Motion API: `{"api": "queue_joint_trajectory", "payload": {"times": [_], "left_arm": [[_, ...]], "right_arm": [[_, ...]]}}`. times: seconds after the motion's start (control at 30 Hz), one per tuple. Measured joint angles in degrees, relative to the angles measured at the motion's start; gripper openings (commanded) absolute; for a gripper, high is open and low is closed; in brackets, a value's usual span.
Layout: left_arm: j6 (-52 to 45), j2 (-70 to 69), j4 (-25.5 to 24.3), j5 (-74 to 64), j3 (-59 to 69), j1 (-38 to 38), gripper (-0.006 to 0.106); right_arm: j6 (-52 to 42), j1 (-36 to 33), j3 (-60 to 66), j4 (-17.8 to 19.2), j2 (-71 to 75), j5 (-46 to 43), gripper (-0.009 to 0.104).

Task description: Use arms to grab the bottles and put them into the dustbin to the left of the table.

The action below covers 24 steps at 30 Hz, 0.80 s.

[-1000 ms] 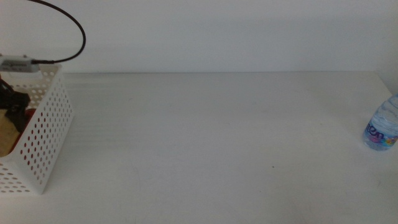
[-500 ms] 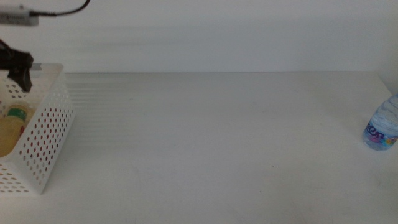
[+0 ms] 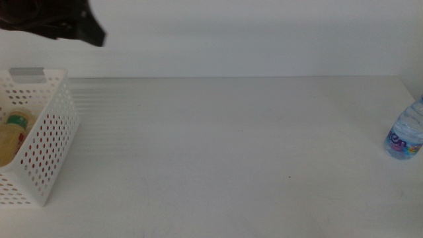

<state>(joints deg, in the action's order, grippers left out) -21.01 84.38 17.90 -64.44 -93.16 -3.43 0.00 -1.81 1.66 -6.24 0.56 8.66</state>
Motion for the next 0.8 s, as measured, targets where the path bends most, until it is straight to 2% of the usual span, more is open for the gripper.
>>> {"api": "queue_joint_trajectory", "payload": {"times": [0.13, 0.43, 0.6, 0.8], "left_arm": [[-3.01, -6.43, 3.9, 6.2, 7.97, -5.3, 0.09], [-4.94, -18.78, 6.11, 19.04, 25.45, -16.84, 0.09], [-5.06, -24.32, 6.2, 20.11, 32.42, -18.01, 0.09], [-5.16, -33.1, 4.98, 28.4, 42.58, -18.01, 0.09]], "right_arm": [[0.0, 0.0, 0.0, 0.0, 0.0, 0.0, 0.07], [0.0, 0.0, 0.0, 0.0, 0.0, 0.0, 0.07], [0.0, 0.0, 0.0, 0.0, 0.0, 0.0, 0.07], [0.0, 0.0, 0.0, 0.0, 0.0, 0.0, 0.07]]}}
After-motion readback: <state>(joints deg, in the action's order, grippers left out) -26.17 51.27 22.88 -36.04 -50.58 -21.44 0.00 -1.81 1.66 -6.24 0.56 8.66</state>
